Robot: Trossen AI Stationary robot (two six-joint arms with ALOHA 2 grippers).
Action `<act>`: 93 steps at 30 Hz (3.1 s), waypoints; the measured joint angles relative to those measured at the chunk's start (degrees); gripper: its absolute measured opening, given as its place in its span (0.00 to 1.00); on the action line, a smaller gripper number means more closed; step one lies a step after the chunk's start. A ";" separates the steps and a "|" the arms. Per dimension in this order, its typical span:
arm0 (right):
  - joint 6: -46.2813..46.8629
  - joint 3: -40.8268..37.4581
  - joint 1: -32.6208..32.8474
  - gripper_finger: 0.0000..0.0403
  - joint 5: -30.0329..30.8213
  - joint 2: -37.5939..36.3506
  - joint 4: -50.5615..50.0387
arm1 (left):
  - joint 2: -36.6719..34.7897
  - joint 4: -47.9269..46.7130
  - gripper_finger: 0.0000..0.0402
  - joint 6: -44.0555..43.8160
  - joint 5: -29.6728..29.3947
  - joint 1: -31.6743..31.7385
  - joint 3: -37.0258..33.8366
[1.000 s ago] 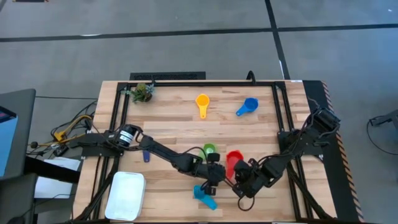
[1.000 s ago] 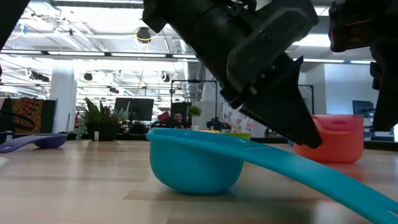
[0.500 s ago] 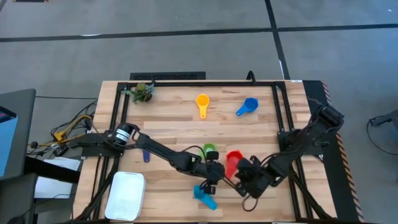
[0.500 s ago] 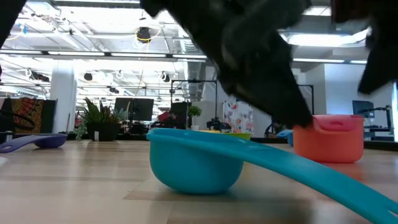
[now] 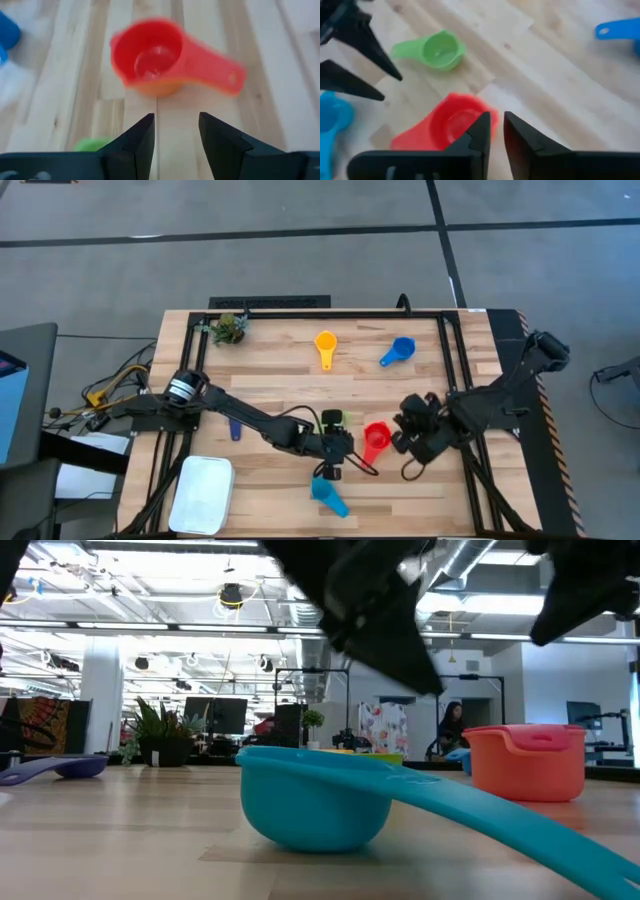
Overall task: Nest measuring cups in basket
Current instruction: Stack the blue measuring cup on top of the red measuring cup
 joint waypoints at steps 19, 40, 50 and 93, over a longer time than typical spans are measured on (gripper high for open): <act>-18.58 0.39 -27.70 0.37 -1.86 -0.32 -3.94 | -27.00 38.45 0.36 -10.67 -11.54 4.40 -42.01; -38.25 -7.86 -76.23 0.49 -18.98 2.46 10.59 | -26.93 47.88 0.36 -12.86 -13.30 4.28 -48.80; -43.40 -7.93 -82.78 0.49 -23.08 12.94 15.79 | -26.91 45.17 0.36 -12.85 -13.33 4.28 -48.80; -10.98 -7.91 -22.04 0.06 -24.32 -1.20 12.78 | -26.91 43.81 0.36 -16.85 -13.18 4.15 -48.78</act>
